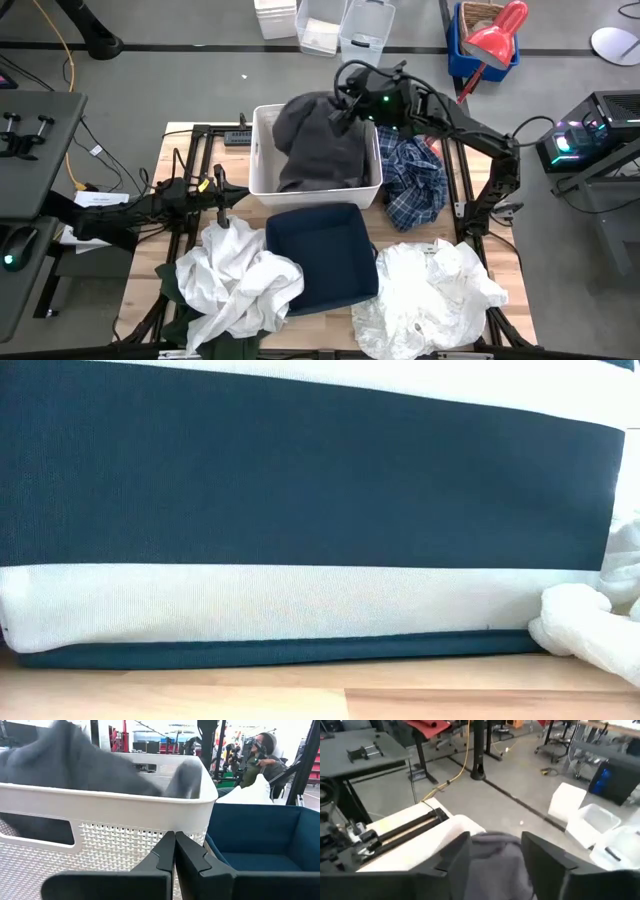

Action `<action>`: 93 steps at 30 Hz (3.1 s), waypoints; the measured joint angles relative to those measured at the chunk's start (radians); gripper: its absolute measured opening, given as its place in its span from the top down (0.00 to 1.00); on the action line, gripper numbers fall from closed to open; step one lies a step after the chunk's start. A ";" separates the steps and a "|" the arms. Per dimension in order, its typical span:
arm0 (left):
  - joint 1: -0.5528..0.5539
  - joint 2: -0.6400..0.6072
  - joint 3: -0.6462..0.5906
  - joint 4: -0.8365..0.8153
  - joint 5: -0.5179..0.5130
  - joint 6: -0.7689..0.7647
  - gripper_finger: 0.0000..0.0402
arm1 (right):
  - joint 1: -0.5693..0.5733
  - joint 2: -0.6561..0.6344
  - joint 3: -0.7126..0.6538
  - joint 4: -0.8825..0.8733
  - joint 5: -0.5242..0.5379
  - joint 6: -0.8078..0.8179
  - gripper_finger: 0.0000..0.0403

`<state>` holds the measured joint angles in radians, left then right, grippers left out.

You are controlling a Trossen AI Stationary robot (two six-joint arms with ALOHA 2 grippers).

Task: Sort clothes
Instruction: Put the gray short into the white laundry bin, then put the blue polo shirt into the white laundry bin

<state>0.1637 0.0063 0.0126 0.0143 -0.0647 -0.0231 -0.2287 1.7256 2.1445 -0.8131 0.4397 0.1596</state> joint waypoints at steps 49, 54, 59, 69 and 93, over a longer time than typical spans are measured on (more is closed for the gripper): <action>0.000 0.000 0.000 0.000 0.000 0.000 1.00 | -0.386 -0.381 -1.280 -0.079 -0.254 0.861 0.40; 0.000 0.000 0.000 0.000 0.000 0.000 1.00 | -0.387 -0.281 -1.388 0.044 -0.334 0.856 0.40; 0.000 0.000 0.000 0.000 0.001 0.000 1.00 | -0.385 -0.241 -1.488 0.140 -0.362 0.871 0.40; 0.000 0.000 0.000 0.000 0.000 0.000 1.00 | -0.376 -0.248 -1.511 0.119 -0.344 0.687 0.85; 0.000 0.000 0.000 0.000 0.000 0.000 1.00 | -0.374 -0.960 -1.319 -0.041 -0.296 0.668 0.89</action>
<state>0.1638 0.0063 0.0128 0.0142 -0.0643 -0.0231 -0.6025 0.7652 0.8257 -0.8543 0.1435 0.8276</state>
